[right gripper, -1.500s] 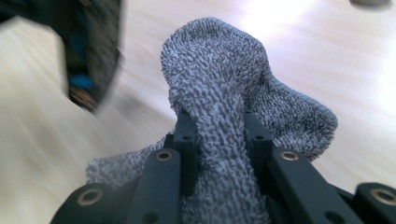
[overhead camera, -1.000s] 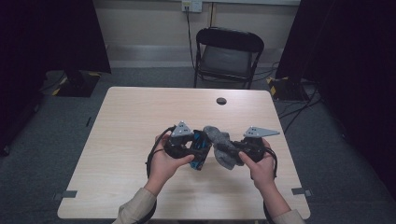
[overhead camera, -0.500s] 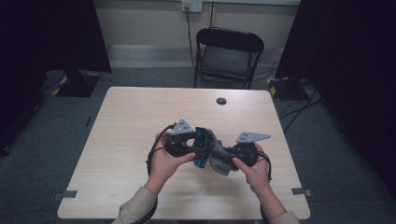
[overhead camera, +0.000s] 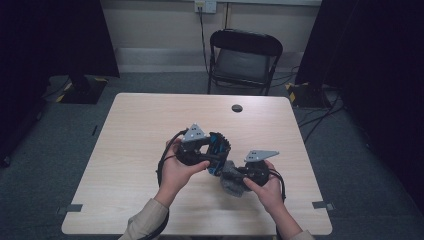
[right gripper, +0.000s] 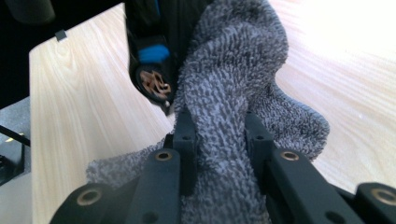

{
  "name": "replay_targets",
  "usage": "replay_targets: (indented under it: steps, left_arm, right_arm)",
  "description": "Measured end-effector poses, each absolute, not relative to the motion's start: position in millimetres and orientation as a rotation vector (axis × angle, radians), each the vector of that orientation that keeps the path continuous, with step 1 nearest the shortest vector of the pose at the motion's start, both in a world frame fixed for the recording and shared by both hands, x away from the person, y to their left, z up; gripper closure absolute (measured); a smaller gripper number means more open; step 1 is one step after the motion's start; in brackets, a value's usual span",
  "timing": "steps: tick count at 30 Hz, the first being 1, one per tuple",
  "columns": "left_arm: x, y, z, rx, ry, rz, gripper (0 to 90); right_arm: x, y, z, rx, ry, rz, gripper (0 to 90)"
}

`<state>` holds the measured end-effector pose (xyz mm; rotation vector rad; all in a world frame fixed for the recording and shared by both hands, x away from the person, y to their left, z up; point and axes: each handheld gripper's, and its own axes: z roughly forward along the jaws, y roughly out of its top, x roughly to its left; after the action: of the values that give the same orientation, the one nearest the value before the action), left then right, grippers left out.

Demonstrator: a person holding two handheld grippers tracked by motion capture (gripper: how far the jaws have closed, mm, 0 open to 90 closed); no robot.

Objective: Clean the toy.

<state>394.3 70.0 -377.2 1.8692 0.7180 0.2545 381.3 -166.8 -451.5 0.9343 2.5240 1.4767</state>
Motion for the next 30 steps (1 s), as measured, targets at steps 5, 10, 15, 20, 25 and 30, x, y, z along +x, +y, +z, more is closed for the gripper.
replay_targets:
  steps: [5, 10, 15, 20, 25, 30]
  left_arm:
    - [394, 75, -381, 1.872, 0.734, 0.26, 25.5]
    - [394, 79, -386, 1.874, 0.748, 0.258, 25.5]
    - [393, 78, -390, 1.88, 0.752, 0.249, 25.5]
    - [392, 76, -392, 1.881, 0.744, 0.242, 25.5]
    - [392, 76, -392, 1.899, 0.74, 0.252, 25.5]
    - [393, 77, -394, 1.89, 0.748, 0.244, 25.5]
  right_arm:
    - [384, -182, -441, 0.971, 2.462, 1.478, 72.8]
    - [387, -200, -417, 0.97, 2.375, 1.512, 72.8]
    - [391, -201, -395, 0.946, 2.318, 1.563, 72.9]
    - [390, -188, -390, 0.881, 2.341, 1.587, 72.9]
    - [389, -178, -398, 0.87, 2.38, 1.575, 72.9]
    - [389, -176, -406, 0.88, 2.403, 1.562, 72.8]
